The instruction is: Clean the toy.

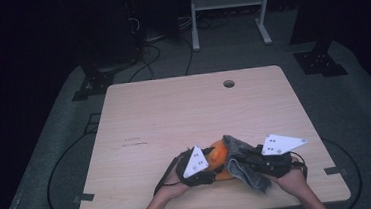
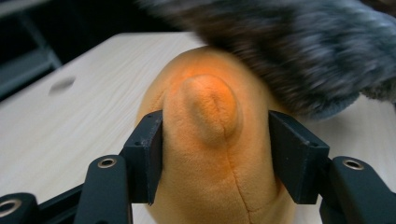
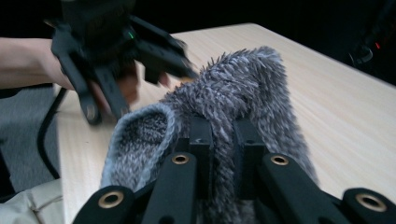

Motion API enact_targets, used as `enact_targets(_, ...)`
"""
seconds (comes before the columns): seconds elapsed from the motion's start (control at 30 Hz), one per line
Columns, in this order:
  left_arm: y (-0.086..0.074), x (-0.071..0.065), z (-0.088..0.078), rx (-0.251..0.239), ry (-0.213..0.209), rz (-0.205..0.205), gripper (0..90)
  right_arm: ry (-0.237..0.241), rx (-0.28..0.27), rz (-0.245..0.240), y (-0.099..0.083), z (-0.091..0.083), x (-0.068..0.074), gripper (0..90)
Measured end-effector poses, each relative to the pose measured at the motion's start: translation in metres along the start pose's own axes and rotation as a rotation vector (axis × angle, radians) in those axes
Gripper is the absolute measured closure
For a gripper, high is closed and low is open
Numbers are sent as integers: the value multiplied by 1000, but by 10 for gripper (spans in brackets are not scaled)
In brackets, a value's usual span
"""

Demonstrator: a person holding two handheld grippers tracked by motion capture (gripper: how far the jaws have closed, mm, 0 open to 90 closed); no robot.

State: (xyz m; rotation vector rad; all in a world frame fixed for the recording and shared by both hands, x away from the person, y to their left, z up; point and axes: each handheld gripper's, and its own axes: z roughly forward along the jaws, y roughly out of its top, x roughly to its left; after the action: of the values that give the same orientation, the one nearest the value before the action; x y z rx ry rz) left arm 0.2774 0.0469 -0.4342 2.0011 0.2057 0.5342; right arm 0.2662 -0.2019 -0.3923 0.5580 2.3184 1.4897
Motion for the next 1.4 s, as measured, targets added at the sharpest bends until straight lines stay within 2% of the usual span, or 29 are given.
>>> enact_targets(0.07, -1, -1, -1, 11, -5, 13, 408, 3, 24, -19, -1, 7, 3, 801)
enact_targets(0.13, -4, 2, -3, 12, -7, 4, 418, 10, 19, 1, -6, 7, -3, 801)
enact_targets(0.2, -5, 4, -3, 6, -10, -15, 418, -38, 44, 12, -13, 2, -11, 801)
enact_targets(0.27, -5, 4, -2, 1, -19, -15, 417, -64, 47, 64, -20, -3, -20, 801)
enact_targets(0.3, -5, 4, -2, 4, -22, -13, 417, -70, 44, 69, -21, -4, -21, 802)
enact_targets(0.33, -5, 4, -2, 4, -25, -11, 416, -70, 40, 66, -19, -5, -19, 802)
enact_targets(0.4, -6, 5, -3, 10, -29, -5, 415, -33, 9, 39, -11, -2, -11, 802)
enact_targets(0.47, -7, 7, -6, 17, -34, -9, 415, -31, 23, 18, -9, 3, -8, 801)
enact_targets(0.5, -8, 8, -7, 21, -38, -14, 415, -29, 21, 25, -10, 4, -10, 801)
enact_targets(0.57, -10, 11, -9, 19, -43, -34, 415, -38, 25, 77, -18, 3, -21, 801)
enact_targets(0.63, -13, 14, -10, 17, -53, -55, 415, -64, 34, 148, -29, 0, -32, 801)
enact_targets(0.67, -14, 15, -11, 21, -60, -56, 414, -60, 41, 176, -33, -1, -36, 802)
enact_targets(0.7, -15, 16, -11, 18, -67, -71, 409, -50, 41, 192, -35, -1, -37, 801)
enact_targets(0.73, -15, 18, -12, 23, -73, -83, 388, -47, 40, 189, -35, 0, -35, 802)
enact_targets(0.8, -12, 25, -15, 27, -106, -165, 280, -45, 52, 148, -30, 3, -26, 802)
enact_targets(0.87, -7, 30, -18, -17, -106, -245, 211, -34, 50, 108, -24, 5, -18, 803)
enact_targets(0.9, -5, 31, -18, -24, -102, -264, 195, -18, 48, 95, -22, 6, -14, 803)
enact_targets(0.93, -4, 30, -16, -5, -91, -261, 194, -1, 44, 77, -20, 8, -10, 803)
enact_targets(0.97, -4, 28, -12, 35, -85, -246, 196, 10, 45, 61, -19, 9, -5, 803)
enact_targets(1.0, -6, 26, -10, 42, -88, -226, 208, 9, 49, 48, -18, 10, -2, 803)
enact_targets(1.07, -8, 22, -9, 31, -77, -208, 310, -3, 63, 39, -20, 8, -3, 803)
enact_targets(1.13, -5, 18, -6, 26, -37, -185, 404, -22, 49, 87, -24, 3, -12, 804)
enact_targets(1.17, -3, 16, -5, 5, -24, -180, 425, -28, 46, 95, -23, 2, -13, 804)
enact_targets(1.2, 0, 14, -4, -23, 4, -154, 445, -37, 36, 96, -22, 1, -14, 806)
enact_targets(1.27, 5, 9, 0, -69, 52, -112, 462, -49, 8, 96, -17, -3, -15, 807)
enact_targets(1.3, 6, 6, 2, -75, 62, -92, 463, -44, -8, 102, -14, -5, -16, 808)
enact_targets(1.37, 3, 6, 6, -58, 50, -74, 452, -52, -10, 98, -13, -4, -17, 807)
enact_targets(1.4, 0, 8, 5, -59, 42, -87, 446, -59, 2, 101, -15, -2, -18, 807)
